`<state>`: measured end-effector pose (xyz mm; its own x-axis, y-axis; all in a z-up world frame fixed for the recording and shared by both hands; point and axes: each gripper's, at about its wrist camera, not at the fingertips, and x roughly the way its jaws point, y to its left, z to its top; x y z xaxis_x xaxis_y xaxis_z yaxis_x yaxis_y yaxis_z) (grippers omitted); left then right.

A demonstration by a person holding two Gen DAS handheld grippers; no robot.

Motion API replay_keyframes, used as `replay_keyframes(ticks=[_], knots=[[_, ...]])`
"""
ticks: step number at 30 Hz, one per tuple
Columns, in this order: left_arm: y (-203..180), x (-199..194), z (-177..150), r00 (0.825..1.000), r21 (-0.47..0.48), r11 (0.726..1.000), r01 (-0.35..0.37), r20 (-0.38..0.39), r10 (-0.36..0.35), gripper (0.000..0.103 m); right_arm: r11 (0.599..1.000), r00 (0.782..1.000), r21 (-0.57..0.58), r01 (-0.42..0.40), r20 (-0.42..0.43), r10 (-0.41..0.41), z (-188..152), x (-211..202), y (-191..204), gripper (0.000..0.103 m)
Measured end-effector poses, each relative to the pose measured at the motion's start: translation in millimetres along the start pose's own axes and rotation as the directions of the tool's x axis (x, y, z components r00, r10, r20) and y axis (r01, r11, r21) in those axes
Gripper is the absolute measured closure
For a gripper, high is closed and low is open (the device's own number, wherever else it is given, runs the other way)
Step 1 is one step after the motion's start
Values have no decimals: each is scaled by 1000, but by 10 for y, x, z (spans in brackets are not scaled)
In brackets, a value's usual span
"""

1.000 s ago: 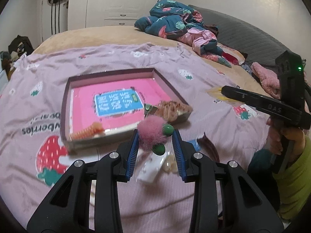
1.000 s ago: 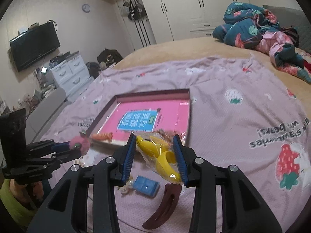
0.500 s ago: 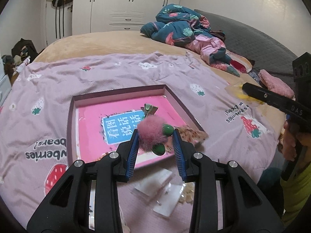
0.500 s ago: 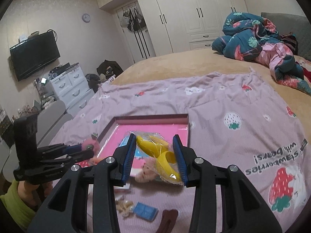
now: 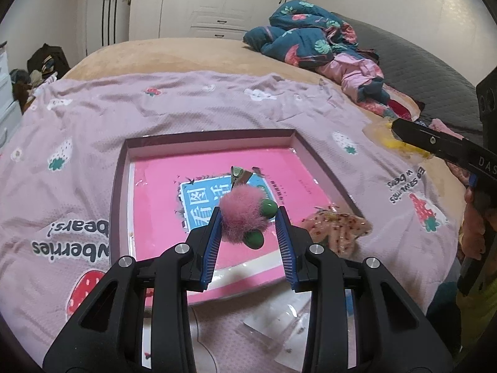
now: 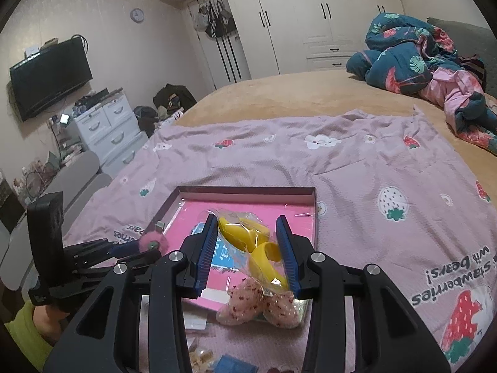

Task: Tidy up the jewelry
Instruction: 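Lower the pompom into the tray with the left tool while the right drops the yellow clips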

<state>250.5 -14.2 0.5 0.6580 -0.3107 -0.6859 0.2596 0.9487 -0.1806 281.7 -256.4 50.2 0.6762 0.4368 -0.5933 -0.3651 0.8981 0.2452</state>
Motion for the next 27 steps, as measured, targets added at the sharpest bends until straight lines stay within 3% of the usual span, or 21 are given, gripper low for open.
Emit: replay_keyframes(ticks=[12,27], knots=[[92,390,-104,996,-11,1000,5,-85,-6,76,998,990,17,66,-127,-63,-152,764,-54,66],[165,372,-119,996,-35,999,4,-89,-7,76,991,970,62,118,-223,-101,-333,1287,-135,62]])
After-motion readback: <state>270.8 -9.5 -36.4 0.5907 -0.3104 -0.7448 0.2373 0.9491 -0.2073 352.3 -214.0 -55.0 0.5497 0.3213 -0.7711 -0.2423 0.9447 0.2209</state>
